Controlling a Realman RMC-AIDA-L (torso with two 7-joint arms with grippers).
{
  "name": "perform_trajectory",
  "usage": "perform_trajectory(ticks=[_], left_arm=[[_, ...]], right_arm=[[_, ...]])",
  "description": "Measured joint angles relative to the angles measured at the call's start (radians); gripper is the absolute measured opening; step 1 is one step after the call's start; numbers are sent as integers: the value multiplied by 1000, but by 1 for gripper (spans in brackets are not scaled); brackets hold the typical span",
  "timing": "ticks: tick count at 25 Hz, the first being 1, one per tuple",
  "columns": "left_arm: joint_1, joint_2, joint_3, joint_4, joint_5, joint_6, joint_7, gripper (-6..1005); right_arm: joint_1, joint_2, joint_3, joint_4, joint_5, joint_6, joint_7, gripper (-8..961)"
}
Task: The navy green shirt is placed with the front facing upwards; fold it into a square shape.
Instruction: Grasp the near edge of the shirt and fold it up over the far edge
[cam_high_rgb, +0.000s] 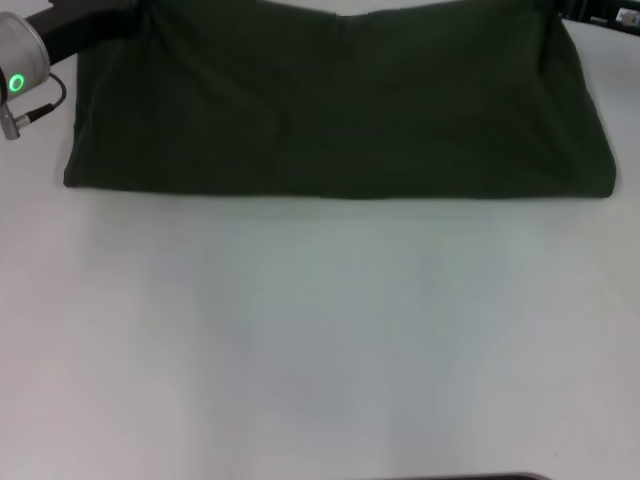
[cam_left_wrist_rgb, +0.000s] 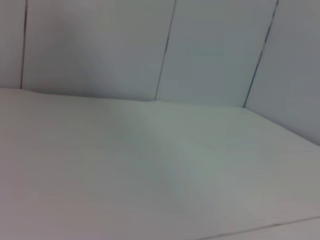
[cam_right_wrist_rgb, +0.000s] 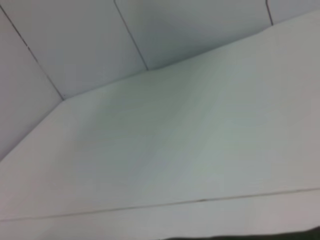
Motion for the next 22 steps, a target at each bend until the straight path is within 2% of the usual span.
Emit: perform_trajectory(ticks=[4,9,12,16,22], left_arm=[[-3,3,7,0,-19,-22,0,26],[-13,-4,11,0,-22,-64,13,25],[-16,-16,11,-3,-34,-94,31,25],[-23,-18,13,-33,-59,-131,63,26],[-29,-21,13,-52,-85,-156,106,26]], right_arm=[[9,-12,0,0,8,12,7,44],[30,-13,-9,3,9,52,2,45],[38,-5,-26,9,10,88,-1,45],[46,9,-39,14,14,141,-22,45],[48,11,-48,45,64,180,-67,45]])
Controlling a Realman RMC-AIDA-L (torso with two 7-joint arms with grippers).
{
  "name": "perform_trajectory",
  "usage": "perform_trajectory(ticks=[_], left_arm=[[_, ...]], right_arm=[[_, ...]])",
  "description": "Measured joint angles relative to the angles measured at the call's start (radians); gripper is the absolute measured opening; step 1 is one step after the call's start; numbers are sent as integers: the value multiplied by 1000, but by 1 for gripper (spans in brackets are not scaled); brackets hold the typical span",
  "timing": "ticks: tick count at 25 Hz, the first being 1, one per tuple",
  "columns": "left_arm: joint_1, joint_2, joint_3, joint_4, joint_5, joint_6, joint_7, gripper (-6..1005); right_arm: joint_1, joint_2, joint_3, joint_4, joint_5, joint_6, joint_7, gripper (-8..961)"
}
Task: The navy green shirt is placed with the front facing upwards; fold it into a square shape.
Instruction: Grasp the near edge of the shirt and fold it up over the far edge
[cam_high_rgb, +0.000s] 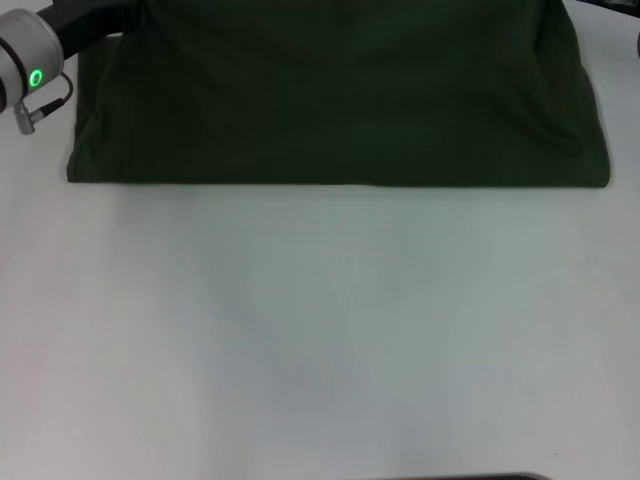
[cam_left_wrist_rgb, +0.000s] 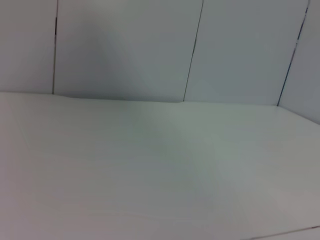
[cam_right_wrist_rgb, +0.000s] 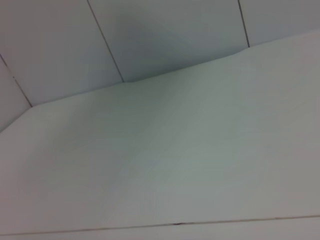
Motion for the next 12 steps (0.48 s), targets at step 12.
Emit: perform_trajectory(ticks=[12], left_arm=[[9,-2,-2,-60,-115,-21,130,89]], right_arm=[[4,20,-65,42,6,97,-12,91]])
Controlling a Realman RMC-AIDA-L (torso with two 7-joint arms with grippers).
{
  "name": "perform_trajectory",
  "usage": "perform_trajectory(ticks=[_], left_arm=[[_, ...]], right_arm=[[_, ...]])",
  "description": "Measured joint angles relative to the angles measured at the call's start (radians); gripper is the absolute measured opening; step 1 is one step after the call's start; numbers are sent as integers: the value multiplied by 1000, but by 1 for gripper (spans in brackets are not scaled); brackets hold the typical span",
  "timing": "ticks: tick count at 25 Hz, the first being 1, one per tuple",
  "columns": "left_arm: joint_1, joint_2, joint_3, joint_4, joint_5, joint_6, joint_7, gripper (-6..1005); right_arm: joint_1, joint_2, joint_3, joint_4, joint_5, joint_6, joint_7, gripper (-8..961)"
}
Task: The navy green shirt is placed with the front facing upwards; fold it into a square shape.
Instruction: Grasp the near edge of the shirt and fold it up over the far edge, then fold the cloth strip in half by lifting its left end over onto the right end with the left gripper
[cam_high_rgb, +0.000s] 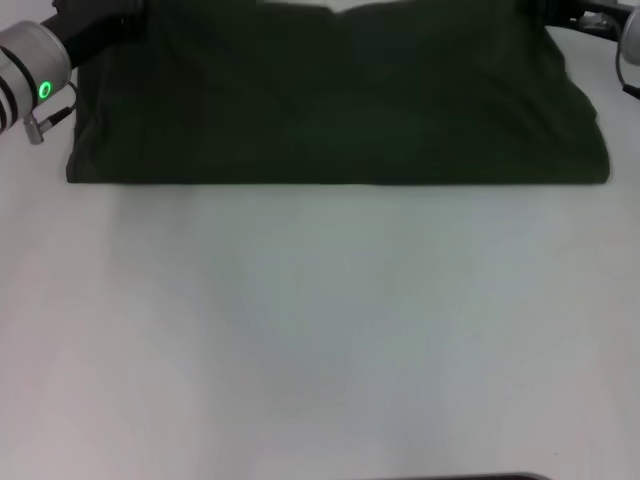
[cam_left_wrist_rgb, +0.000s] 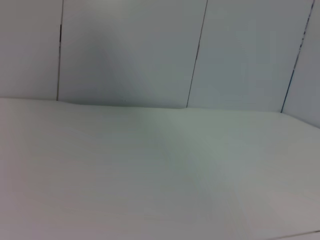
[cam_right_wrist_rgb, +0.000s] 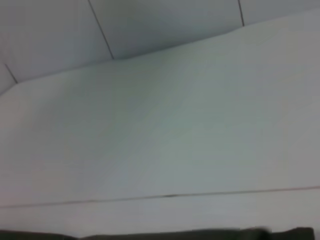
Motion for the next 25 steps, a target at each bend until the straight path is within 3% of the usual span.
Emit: perform_trajectory(ticks=[6,9,14,17,22,25], left_arm=[[0,0,0,-14,-13,-35,10,165],[0,-1,-5,-13,-15,-49,10,360],[22,0,-3,-6,-41,-7,9,479],[61,6,0,11,-40,117,2,550],[140,4,33,79,-33,392,-13,708],[170,4,75,118,-33,475,-53,818]], right_arm=[[5,11,-26,-1,0,45,0,227],[3,16,-22,-13,2,49,-1,345],[-37,17,-19,-29,95,48,-41,564],[-94,17,-23,-52,176,-18,-78,714],[-207,13,-19,-125,254,-208,-82,755],[-278,3,-19,-166,272,-336,-85,754]])
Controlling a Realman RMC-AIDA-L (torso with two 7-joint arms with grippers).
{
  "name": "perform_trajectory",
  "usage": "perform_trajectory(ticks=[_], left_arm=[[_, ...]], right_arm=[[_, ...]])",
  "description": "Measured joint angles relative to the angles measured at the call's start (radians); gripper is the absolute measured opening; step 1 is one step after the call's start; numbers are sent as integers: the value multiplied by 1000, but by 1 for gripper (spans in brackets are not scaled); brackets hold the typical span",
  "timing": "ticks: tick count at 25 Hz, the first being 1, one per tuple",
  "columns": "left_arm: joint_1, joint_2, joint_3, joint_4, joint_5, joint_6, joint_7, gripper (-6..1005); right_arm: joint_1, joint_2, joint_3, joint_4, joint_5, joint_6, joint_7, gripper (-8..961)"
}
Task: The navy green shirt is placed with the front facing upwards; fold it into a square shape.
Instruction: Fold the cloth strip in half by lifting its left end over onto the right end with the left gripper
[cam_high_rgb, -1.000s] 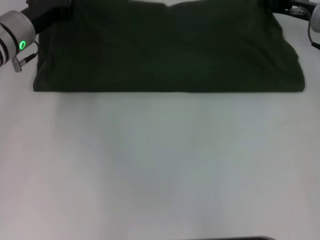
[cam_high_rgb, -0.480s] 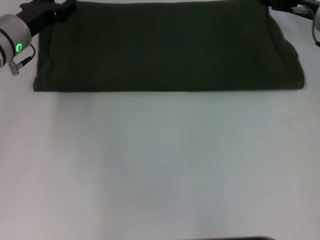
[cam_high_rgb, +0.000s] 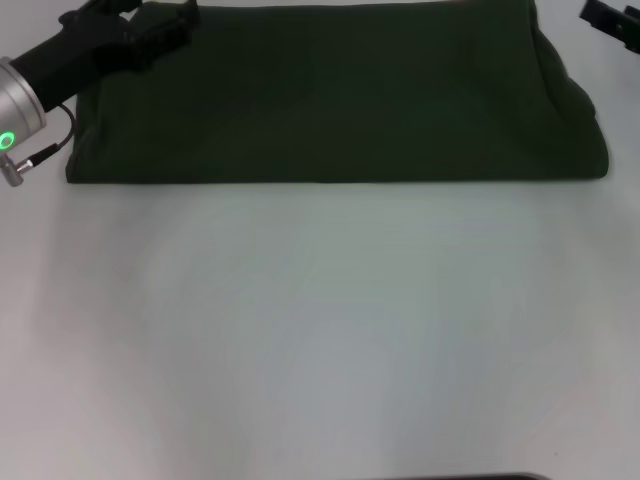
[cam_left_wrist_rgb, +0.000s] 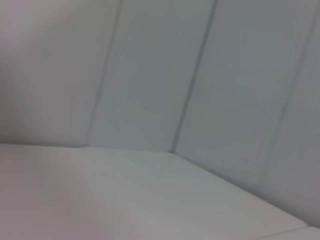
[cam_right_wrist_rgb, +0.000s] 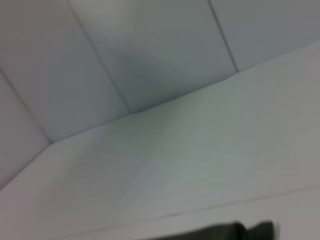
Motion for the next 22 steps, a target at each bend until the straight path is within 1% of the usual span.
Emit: perform_trajectory(ticks=[3,5,6,7,9,10,13,16,22], left_arm=[[31,-1,46,40,0,68,-47,872],[45,-3,54,51,-3,118,-62,907],[48,-3,53,52,-4,135,-65,925],[54,-4,49,54,-6,163,-69,925],[62,-4,45,55,-7,199,-77,924],[65,-5,44,55,-7,213,-82,924],[75,-5,43,51,-14,242,-97,924],[81,-6,42,47,-24,258,-101,923],[91,-7,35,23,-50,265,-102,922]], right_arm=[[-63,-13,-1,-26,-2,-94,-5,753],[-104,-22,5,-36,1,-145,-5,753],[-136,-30,11,-42,4,-177,-1,752],[-136,-30,11,-42,4,-177,-1,752],[-178,-45,16,-43,0,-211,-3,752],[-178,-45,16,-43,0,-211,-3,751],[-205,-60,16,-43,-21,-218,-4,751],[-215,-70,13,-44,-47,-220,2,750],[-197,-71,9,-44,-135,-225,47,748]])
